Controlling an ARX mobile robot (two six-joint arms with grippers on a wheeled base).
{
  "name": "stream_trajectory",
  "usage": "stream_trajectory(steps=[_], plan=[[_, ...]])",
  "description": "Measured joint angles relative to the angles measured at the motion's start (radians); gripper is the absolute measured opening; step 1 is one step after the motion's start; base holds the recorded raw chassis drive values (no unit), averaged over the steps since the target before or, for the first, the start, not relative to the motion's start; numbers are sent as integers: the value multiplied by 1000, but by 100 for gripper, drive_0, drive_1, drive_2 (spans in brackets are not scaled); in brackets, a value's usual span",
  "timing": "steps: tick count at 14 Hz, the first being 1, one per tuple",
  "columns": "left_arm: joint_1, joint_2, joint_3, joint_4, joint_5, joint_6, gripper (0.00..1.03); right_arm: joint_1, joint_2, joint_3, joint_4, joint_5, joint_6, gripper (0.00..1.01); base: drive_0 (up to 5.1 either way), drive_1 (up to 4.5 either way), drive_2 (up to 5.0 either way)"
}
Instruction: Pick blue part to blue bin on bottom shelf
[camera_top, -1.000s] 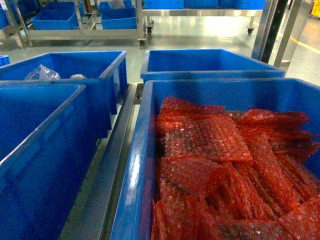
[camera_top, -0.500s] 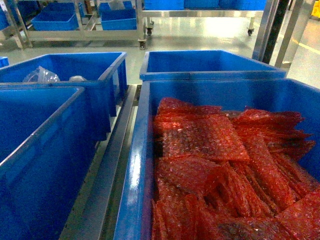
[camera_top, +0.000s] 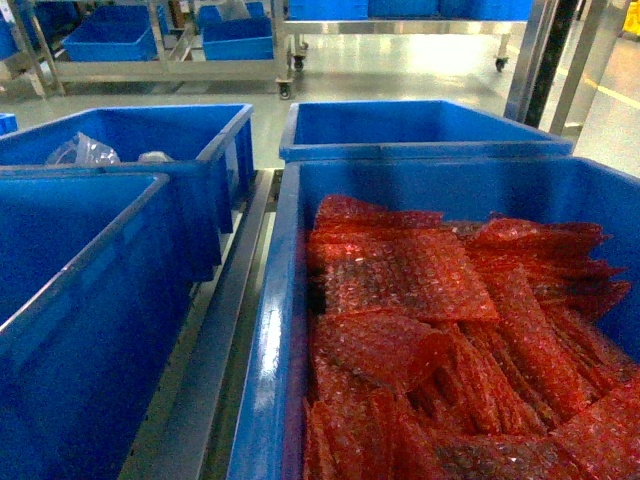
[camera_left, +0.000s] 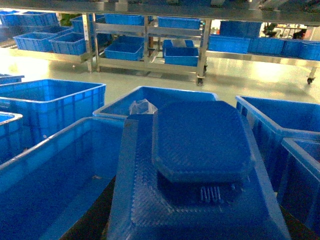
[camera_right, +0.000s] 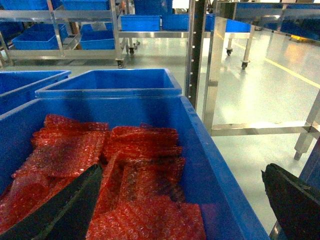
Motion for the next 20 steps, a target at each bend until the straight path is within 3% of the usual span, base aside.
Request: stream_trajectory(steps=[20], plan=[[0, 0, 0, 0, 0, 0, 43, 0, 0, 0, 0, 0, 0, 98, 0, 0, 0]])
